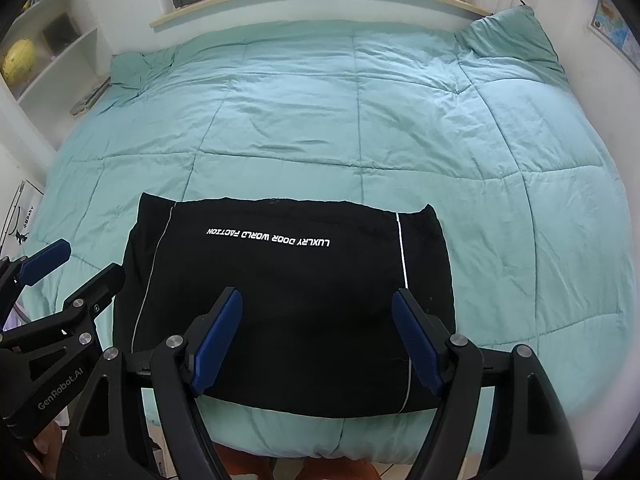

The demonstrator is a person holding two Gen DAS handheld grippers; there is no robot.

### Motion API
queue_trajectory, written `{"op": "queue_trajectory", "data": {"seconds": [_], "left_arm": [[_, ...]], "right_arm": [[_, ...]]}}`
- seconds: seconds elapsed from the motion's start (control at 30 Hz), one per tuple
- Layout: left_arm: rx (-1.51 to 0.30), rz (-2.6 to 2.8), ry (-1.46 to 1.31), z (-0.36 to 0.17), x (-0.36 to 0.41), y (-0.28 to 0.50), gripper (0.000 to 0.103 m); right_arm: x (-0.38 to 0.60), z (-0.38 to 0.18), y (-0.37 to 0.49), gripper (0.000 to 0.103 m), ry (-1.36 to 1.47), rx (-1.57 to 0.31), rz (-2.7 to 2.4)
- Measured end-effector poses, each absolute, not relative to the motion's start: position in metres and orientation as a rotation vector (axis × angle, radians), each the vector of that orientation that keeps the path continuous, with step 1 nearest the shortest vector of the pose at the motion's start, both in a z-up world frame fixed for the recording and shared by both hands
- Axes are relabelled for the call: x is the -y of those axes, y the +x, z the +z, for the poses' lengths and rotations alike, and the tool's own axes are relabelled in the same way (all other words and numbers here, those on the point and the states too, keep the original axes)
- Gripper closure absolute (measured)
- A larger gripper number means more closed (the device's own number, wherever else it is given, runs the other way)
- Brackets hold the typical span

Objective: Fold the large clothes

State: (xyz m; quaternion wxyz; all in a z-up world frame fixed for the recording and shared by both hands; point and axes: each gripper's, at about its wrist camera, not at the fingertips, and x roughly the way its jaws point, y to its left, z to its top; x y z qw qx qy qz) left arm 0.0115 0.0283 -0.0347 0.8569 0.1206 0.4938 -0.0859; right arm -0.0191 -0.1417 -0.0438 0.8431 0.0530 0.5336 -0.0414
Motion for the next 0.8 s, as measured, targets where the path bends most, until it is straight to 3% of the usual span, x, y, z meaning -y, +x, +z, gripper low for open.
{"op": "queue_trajectory", "data": {"seconds": [0.8], "left_arm": [[-1.042, -0.159, 0.228, -0.04, -0.039, 0.01, 0.032]], "right_arm": [[0.128, -0.048, -0.024, 0.024, 0.106, -1.139, -0.083]]}}
